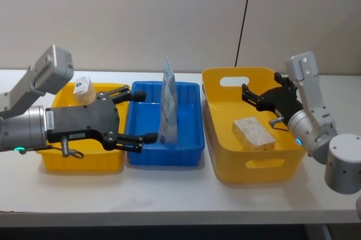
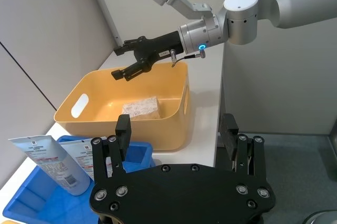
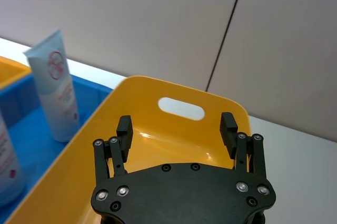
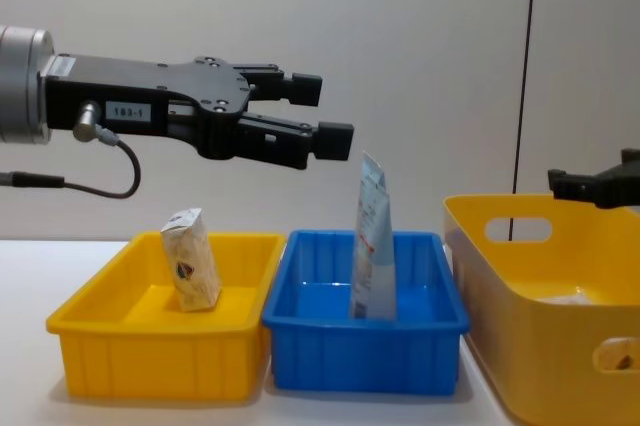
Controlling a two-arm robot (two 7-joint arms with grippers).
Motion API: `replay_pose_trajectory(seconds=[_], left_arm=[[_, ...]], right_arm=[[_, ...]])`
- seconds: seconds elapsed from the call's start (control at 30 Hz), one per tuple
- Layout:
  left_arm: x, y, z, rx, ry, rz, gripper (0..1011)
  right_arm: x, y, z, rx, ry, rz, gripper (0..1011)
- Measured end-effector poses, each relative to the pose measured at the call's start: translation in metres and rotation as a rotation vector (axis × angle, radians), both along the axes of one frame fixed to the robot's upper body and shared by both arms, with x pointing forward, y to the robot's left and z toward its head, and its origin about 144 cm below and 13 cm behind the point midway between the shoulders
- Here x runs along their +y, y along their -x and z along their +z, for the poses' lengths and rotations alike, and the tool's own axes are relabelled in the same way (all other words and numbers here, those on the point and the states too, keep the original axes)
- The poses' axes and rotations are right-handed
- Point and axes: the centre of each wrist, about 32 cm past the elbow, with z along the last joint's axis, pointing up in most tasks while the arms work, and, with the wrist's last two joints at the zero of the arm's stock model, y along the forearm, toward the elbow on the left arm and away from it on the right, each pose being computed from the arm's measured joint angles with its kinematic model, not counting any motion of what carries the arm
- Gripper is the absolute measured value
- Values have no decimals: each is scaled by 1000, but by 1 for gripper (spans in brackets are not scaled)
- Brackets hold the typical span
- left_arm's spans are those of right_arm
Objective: Bimanual collaborative sorting of washing and personal care products
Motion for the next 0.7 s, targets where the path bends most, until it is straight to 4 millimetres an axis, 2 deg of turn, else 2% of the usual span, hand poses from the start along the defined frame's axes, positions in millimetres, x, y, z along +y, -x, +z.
replay_pose_trajectory(seconds=[0.33,0.7], left_arm=[[0,0,0,0,0,0,1001],[0,0,0,0,0,0,1002]], right_arm=[[3,14,12,8,-56,85,1002],[15,50,28,44,-138,236,1002]])
